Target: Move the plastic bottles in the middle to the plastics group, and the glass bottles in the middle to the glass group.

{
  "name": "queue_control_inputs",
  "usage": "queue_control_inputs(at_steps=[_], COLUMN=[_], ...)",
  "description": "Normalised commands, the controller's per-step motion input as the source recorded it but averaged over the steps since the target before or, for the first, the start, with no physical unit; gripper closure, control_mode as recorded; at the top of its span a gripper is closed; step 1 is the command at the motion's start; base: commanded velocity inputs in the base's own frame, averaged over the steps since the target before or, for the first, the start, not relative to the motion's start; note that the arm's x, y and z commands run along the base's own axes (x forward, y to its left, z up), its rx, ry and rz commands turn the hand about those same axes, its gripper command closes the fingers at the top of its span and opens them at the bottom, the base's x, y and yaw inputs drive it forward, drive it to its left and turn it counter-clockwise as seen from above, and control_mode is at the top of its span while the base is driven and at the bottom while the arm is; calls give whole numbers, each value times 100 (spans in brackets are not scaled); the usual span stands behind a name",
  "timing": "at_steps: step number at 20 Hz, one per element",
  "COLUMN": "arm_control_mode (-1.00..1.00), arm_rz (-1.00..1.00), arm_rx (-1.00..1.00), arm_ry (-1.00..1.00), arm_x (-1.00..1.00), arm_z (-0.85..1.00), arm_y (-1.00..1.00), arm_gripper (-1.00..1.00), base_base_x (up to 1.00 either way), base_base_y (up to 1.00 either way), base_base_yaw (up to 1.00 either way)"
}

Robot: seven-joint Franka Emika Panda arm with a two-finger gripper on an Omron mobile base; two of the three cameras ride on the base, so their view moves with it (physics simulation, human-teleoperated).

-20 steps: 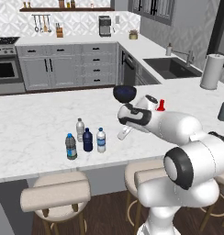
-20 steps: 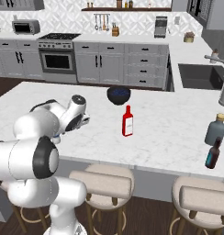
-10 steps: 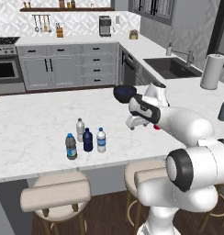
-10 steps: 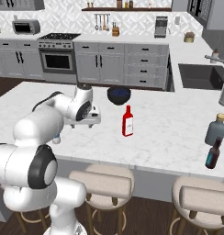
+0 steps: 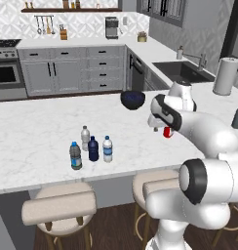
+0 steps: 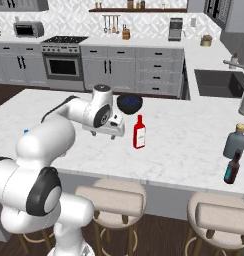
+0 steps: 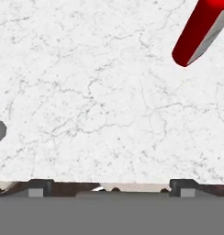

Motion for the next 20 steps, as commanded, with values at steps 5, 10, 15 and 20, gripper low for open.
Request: queue_control_inputs(at_steps=[5,10,15,20], arm_control_mode=[-100,-100,-100,-100], arm_rz=[-15,-3,0,0], arm_rx=[0,0,5,5], arm_ry=[1,-7,-37,-16], arm_x=[4,12,23,41], arm_z=[26,10,0,0], arm_y=[-42,-37,-40,-30], arm_gripper=[-100,-100,-100,-100], base_base_x=[0,0,0,0], base_base_y=[0,0,0,0], base_base_yaw=[0,0,0,0])
